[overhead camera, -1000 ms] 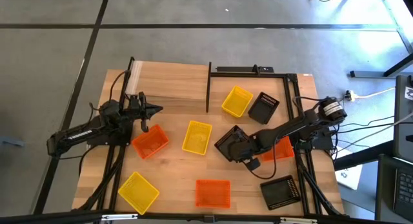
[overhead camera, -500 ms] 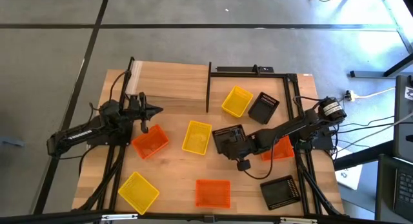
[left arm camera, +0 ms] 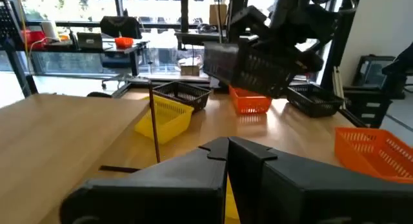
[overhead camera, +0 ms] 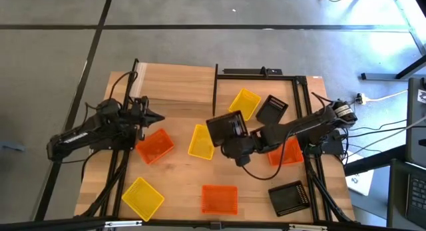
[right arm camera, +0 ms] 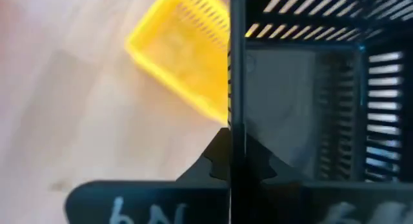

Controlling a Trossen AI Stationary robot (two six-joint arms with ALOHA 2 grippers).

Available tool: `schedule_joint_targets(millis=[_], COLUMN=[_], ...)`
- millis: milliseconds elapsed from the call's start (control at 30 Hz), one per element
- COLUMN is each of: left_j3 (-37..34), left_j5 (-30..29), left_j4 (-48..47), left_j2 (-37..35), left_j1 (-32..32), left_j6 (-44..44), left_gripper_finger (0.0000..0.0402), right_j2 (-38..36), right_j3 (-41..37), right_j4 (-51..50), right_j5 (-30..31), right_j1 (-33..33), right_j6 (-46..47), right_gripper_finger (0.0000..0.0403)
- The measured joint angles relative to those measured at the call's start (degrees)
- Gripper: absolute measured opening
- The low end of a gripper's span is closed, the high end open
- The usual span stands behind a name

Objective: Stack baskets on shelf by color
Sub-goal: Put the middle black basket on the shelf

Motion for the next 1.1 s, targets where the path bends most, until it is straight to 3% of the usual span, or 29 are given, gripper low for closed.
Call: schedule_joint_targets(millis=[200,433,533,800,1100], left_j3=[3.69,5.33,5.45,5.46,5.46], left_j5=[0.0,0.01,0.21,0.39,0.2], left_j4=[-2.73,-3.07,-3.11,-2.98,-3.0], left_j2=[3.39,7.11,8.05,8.26,8.24], left_j1=[0.0,0.0,0.0,0.0,-0.02], left_j6=[0.01,-0.47,-0.49,-0.5,-0.12], left_gripper_finger=[0.0,0.0,0.0,0.0,0.0], right_j2=[-0.02,-0.02,-0.02,-0.07,1.82], right_j3=[2.74,5.41,7.03,9.95,9.95], right_j4=[0.02,0.62,2.62,6.03,11.06], right_j5=[4.33,6.04,6.03,-5.48,-18.94], right_j1=[-1.33,-4.23,-7.24,-16.87,-26.69], right_j6=[-11.68,-37.19,-43.28,-60.35,-73.6], right_gripper_finger=[0.0,0.0,0.0,0.0,0.0])
